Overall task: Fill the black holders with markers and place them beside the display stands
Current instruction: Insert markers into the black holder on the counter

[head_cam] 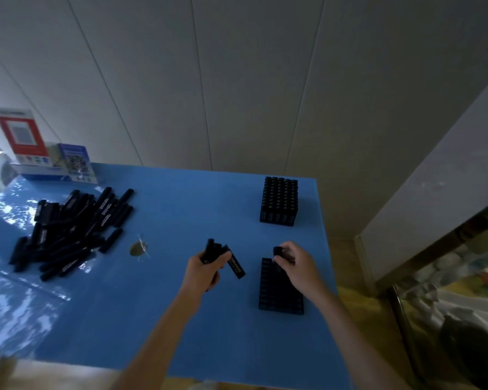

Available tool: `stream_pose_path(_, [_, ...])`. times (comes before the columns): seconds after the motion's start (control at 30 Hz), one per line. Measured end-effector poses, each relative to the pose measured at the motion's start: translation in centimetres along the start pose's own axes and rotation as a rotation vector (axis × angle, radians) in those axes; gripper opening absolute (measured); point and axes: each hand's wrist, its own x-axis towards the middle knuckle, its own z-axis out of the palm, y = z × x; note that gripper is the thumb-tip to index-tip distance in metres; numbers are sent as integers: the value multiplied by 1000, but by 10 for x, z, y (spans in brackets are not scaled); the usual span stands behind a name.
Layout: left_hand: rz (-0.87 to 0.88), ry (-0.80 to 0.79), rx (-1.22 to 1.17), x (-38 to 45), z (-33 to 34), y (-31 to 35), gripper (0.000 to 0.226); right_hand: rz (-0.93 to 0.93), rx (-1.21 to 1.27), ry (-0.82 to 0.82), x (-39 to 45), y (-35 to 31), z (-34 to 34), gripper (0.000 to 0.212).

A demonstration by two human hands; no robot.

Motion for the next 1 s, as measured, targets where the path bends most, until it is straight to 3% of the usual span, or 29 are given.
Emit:
stream_pose_path(0.27, [25, 48, -47, 3, -18, -2, 27, -126, -115, 71, 22, -4, 0, 9])
stream_pose_path(0.77, [9, 17, -59, 15, -21, -5, 20, -152, -228, 37, 27, -6, 7, 10])
stream_pose_path(1.0, [7, -35, -82, 13, -10, -3, 19, -168, -222, 101, 26, -3, 12, 11])
